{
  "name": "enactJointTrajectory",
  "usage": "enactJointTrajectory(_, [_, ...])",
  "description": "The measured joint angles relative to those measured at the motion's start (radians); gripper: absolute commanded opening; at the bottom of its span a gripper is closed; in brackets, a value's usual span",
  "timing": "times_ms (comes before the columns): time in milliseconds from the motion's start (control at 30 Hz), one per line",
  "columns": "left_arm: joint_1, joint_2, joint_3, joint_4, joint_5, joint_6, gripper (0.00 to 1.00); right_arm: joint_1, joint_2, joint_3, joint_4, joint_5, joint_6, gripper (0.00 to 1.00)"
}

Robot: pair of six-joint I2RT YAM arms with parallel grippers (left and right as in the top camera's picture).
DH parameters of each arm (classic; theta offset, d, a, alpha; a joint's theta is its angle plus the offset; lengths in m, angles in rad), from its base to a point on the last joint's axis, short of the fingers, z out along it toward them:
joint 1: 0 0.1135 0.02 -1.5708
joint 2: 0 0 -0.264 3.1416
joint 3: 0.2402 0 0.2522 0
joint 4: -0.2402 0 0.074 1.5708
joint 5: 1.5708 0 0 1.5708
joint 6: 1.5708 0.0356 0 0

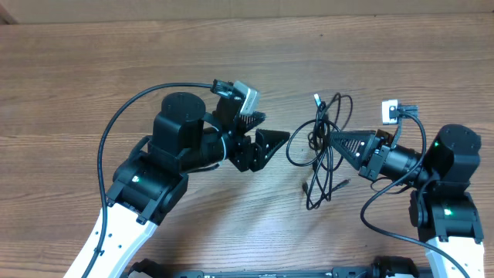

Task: Untangle cables
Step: 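Pull the grippers apart to spread the cable loops between them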

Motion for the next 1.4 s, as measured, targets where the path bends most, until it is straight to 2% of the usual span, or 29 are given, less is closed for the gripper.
enactJointTrajectory(167, [0.000, 0.000, 0.000, -0.001, 0.041, -0.009, 0.74, 0.000, -0.001, 0.000, 0.051, -0.096, -0.011, 0.04])
enactJointTrajectory(500, [0.000, 0.019, 0.001, 0.016, 0.066, -0.176, 0.73, 0.000, -0.001, 0.000, 0.053, -0.133, -0.018, 0.04])
enactJointTrajectory(633, [-0.014, 0.103, 0.001, 0.077, 0.088, -0.247, 0.72, 0.000, -0.001, 0.000, 0.048, -0.134, -0.026, 0.04])
enactJointTrajectory(900, [-0.074, 0.176, 0.001, 0.209, 0.113, -0.304, 0.66, 0.000, -0.001, 0.000, 0.037, -0.153, -0.036, 0.04])
enactJointTrajectory(933, [-0.074, 0.180, 0.001, 0.219, 0.113, -0.314, 0.63, 0.000, -0.001, 0.000, 0.031, -0.153, -0.037, 0.04])
enactJointTrajectory(1033, [-0.074, 0.185, 0.001, 0.243, 0.113, -0.342, 0.39, 0.000, -0.001, 0.000, 0.018, -0.156, -0.048, 0.04])
enactJointTrajectory(1067, [-0.074, 0.185, 0.001, 0.246, 0.113, -0.347, 0.36, 0.000, -0.001, 0.000, 0.013, -0.156, -0.051, 0.04])
enactJointTrajectory(1200, [-0.074, 0.185, 0.001, 0.241, 0.113, -0.356, 0.36, 0.000, -0.001, 0.000, 0.007, -0.156, -0.059, 0.03])
enactJointTrajectory(1300, [-0.076, 0.185, 0.001, 0.240, 0.113, -0.357, 0.42, 0.000, -0.001, 0.000, 0.006, -0.156, -0.061, 0.04])
enactJointTrajectory(1400, [-0.086, 0.185, 0.001, 0.237, 0.112, -0.357, 0.43, 0.000, -0.001, 0.000, 0.007, -0.156, -0.064, 0.04])
